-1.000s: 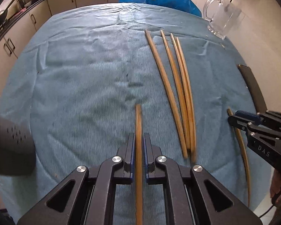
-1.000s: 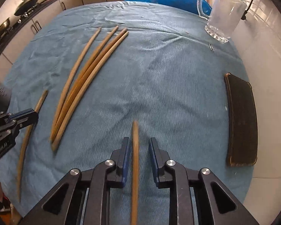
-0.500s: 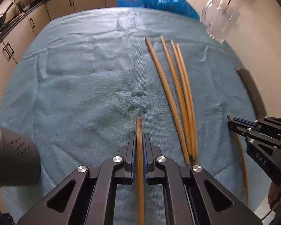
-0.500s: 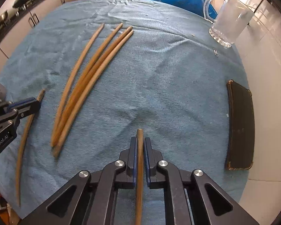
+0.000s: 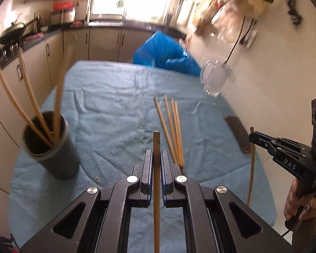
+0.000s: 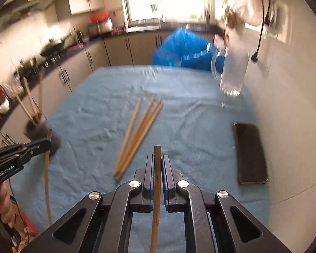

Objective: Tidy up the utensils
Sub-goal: 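Carry the chopstick to the black holder and open the left gripper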

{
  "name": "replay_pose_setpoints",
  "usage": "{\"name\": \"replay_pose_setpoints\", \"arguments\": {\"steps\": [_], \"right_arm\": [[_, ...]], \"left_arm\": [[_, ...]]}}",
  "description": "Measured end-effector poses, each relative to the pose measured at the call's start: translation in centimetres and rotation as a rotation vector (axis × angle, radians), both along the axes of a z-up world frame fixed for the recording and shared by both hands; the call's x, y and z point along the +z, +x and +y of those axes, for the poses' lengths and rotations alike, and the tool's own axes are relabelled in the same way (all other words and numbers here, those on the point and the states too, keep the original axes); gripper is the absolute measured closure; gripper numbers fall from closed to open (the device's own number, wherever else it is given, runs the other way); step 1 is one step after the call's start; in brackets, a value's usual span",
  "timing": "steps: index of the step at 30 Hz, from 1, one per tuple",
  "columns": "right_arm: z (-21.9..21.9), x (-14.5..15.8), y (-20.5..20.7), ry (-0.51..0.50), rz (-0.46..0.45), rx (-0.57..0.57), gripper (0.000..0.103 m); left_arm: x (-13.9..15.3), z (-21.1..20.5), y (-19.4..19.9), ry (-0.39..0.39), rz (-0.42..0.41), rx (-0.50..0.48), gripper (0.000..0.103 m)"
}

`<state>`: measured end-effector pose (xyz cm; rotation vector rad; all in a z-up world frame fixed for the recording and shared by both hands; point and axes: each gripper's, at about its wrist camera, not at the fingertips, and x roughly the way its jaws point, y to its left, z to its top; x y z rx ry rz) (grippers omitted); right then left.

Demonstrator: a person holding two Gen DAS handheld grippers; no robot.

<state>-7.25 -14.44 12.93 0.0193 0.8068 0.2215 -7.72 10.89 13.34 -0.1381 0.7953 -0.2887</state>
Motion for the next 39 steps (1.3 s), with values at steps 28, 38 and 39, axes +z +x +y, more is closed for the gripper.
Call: {"name": "replay_pose_setpoints", "arguments": {"steps": [28, 38, 39], "right_arm": [[10.3, 12.5, -3.6, 0.160, -0.346, 0.148, 0.096], [17.2, 15.5, 0.6, 0.300, -0.408, 0.205, 0.096], [17.7, 15.5, 1.0, 0.303, -0.412, 0.205, 0.096]], "left_arm": [[13.5, 11.4, -8.9, -0.069, -0.352, 0.208, 0.097], [17.3, 15.7, -7.2, -0.024, -0.426, 0.295, 0.097], [17.4, 16.1, -6.5, -0.026, -0.420, 0.301, 0.097]]}}
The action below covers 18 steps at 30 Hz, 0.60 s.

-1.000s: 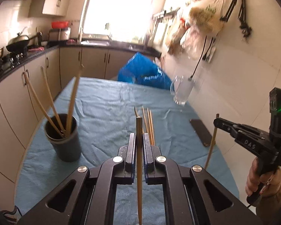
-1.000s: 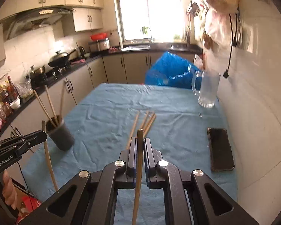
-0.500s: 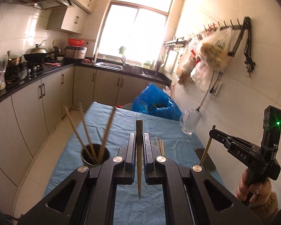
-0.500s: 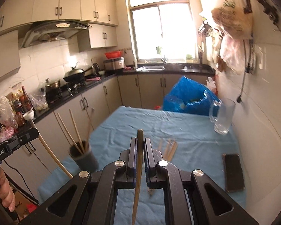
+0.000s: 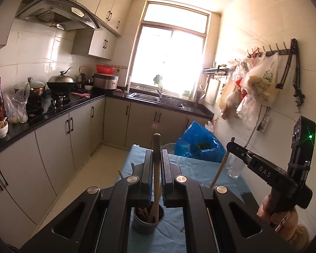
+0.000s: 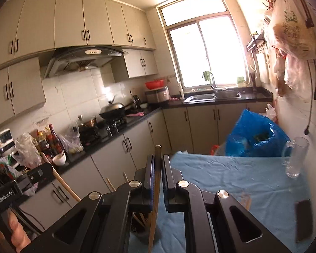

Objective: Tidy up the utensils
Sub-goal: 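Carry the chopstick to the black holder and open the left gripper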

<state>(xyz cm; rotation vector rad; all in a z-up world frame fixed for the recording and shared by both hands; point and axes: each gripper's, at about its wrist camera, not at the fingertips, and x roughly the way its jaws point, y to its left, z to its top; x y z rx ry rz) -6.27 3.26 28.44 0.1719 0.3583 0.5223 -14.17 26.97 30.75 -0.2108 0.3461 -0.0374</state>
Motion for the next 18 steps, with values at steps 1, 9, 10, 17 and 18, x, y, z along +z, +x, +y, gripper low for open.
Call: {"name": "replay_pose_setpoints", "arguments": {"steps": [1, 9, 10, 17, 18], "right_arm": [[0.6, -0.1, 0.5, 0.006, -0.002, 0.000, 0.096], [4.0, -2.1, 5.3, 0.033, 0.050, -0.017, 0.096], [4.3, -2.7, 5.8, 0.027, 0.064, -0.018, 0.096], [5.3, -7.3, 8.7, -0.022, 0.177, -0.007, 0.096], [5.3, -7.8, 9.0, -0.024, 0.190, -0.006, 0.096]], "left_arm": [[0.0, 0.3, 0.6, -0.003, 0.005, 0.004, 0.097], [-3.3, 1.1, 5.9, -0.022, 0.105, 0.021, 0.097], [-4.1, 1.0, 6.7, -0.026, 0.125, 0.021, 0.097], [-9.0, 1.0, 10.6, -0.050, 0.250, 0.009, 0.097], [-9.7, 1.0, 11.0, -0.053, 0.265, 0.011, 0.097]]}}
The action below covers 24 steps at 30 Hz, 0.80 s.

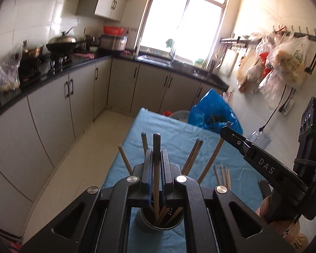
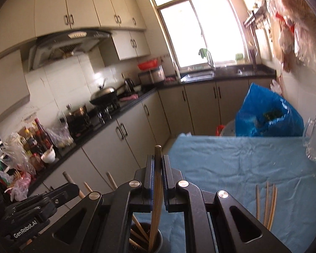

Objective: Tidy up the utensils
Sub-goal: 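Carry the chopstick to the black holder and open the left gripper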

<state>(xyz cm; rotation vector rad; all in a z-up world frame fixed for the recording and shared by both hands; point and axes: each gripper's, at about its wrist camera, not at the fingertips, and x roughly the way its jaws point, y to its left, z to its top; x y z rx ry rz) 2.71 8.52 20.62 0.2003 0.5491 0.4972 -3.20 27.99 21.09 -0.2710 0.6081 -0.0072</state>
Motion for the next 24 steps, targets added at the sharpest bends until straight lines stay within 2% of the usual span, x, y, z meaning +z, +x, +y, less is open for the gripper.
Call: {"name": "replay_pose_setpoints", "arguments": {"steps": [6, 11, 15, 17, 19, 24], "right_arm": [[0.2, -3.2, 1.7, -0.013, 0.083, 0.010, 0.095], [0.1, -3.7, 1.9, 0.014, 0.107, 0.011, 0.095], [-0.1, -3.5, 1.7, 0.017, 0.108, 0.012, 0.092], [-0.5, -3.3, 1.5, 0.023, 0.103, 0.005, 0.082], [-1.0, -3.0, 1.3, 0.031, 0.099, -0.001, 0.076], [-3.3, -2.6, 0.4, 0.038, 0.089, -0.024, 0.074]], "left_arm": [[-1.6, 0.2, 0.3, -0.012, 0.032, 0.002, 0.097], [-1.4, 0.0, -0.5, 0.009, 0.017, 0.016, 0.094], [-0.9, -0.1, -1.6, 0.023, 0.000, 0.036, 0.075], [-0.5, -0.1, -2.3, 0.031, -0.016, 0.042, 0.074], [-0.1, -0.3, -3.1, 0.047, -0.034, 0.049, 0.070], [0.5, -1.4, -5.3, 0.065, -0.068, 0.051, 0.066]]}}
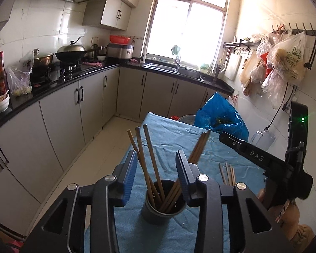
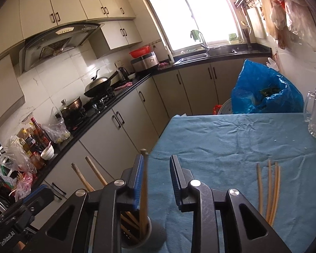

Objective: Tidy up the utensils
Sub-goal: 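Carry the chopstick to the black holder and open the left gripper, then move both open grippers over the loose chopsticks on the blue towel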

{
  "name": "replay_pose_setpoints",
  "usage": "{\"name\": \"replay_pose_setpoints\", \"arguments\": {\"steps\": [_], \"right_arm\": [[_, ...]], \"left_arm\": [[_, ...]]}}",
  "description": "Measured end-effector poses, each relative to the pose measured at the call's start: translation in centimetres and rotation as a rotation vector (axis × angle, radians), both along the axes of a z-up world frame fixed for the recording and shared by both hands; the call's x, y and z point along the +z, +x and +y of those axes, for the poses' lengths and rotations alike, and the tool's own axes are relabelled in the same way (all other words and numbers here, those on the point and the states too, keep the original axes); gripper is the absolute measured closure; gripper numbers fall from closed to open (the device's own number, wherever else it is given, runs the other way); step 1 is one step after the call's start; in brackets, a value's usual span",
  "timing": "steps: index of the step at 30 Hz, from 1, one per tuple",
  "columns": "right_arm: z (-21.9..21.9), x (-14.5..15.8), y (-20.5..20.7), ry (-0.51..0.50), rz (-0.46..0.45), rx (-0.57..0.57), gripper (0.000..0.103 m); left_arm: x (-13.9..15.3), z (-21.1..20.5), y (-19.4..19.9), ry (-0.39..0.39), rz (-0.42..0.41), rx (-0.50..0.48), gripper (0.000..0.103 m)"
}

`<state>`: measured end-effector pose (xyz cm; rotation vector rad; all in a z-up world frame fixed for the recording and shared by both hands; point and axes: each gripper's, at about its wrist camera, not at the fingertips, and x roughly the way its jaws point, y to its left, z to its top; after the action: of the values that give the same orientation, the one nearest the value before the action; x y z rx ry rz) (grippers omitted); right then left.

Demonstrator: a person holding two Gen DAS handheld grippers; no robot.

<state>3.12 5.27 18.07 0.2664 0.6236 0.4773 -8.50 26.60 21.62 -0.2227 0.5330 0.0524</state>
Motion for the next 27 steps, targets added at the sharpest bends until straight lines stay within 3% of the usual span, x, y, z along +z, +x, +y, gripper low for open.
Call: {"name": "replay_pose_setpoints", "arguments": {"steps": [7, 14, 21, 27], "right_arm": [[-7.0, -2.3, -1.7, -0.072, 0.030, -0.055, 0.063], [-15.1, -10.4, -1.3, -0.201, 0.242, -0.127, 0.063], [-16.3, -14.8, 0.4, -0.255, 0.314, -0.096, 0.067], [-15.2, -16.9, 2.5, -0.341, 0.304, -0.093, 0.082]], "left_arm": [[-0.8, -3.4, -2.5, -0.014, -0.004, -0.077, 0.061], [-5.5, -9.8, -1.8, -0.025, 0.095, -0.212, 0.060], [-11.6, -16.1, 2.1, -0.039, 0.270, -0.317, 0.060], [-14.2, -17.9, 5.2, -0.013, 0.329, -0.281, 0.060]]}}
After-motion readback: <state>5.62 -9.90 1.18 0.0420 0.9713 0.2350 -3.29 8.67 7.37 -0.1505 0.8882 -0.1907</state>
